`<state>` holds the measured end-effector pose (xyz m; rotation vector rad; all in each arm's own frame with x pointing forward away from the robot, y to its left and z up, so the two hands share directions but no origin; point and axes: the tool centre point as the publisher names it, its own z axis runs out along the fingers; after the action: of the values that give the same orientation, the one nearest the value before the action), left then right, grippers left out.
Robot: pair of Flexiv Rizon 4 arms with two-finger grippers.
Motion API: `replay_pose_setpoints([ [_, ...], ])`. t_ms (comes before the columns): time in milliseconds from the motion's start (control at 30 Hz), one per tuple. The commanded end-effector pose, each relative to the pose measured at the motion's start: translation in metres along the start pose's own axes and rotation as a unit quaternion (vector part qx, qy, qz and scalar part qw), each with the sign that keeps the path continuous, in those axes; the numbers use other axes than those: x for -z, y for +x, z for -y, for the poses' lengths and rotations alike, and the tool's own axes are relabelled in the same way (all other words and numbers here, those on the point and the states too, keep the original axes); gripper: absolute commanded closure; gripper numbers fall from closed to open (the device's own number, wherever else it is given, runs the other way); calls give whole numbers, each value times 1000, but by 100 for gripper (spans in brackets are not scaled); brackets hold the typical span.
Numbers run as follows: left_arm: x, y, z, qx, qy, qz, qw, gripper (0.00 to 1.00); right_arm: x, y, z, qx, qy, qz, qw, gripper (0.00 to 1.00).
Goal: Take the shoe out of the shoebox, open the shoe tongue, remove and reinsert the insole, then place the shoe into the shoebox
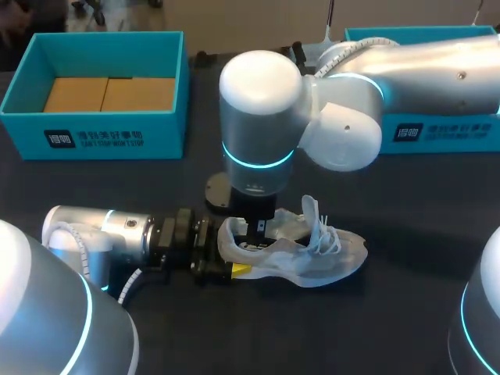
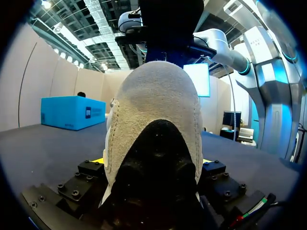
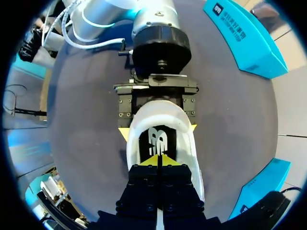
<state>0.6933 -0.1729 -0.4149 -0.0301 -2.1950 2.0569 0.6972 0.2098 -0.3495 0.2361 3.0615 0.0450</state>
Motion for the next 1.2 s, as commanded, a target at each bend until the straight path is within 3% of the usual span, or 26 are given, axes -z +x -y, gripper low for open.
replay_pose_setpoints([
  [33,-1,1,0,0,1,2,1000,100,-10,-2,-2,2,4,-6,1000,100],
  [433,-1,1,0,0,1,2,1000,100,-36,-10,14,7,10,-4,1000,100],
  [833,-1,1,0,0,1,2,1000,100,-29,-18,56,-35,25,10,999,100],
  [1000,-1,1,0,0,1,2,1000,100,-32,-20,62,-42,27,4,999,99],
  [1100,-1,1,0,0,1,2,1000,100,-34,-21,63,-39,27,2,999,72],
  [1133,-1,1,0,0,1,2,1000,100,-34,-21,64,-39,27,2,999,66],
  [1200,-1,1,0,0,1,2,1000,100,-36,-23,65,-37,26,1,999,64],
])
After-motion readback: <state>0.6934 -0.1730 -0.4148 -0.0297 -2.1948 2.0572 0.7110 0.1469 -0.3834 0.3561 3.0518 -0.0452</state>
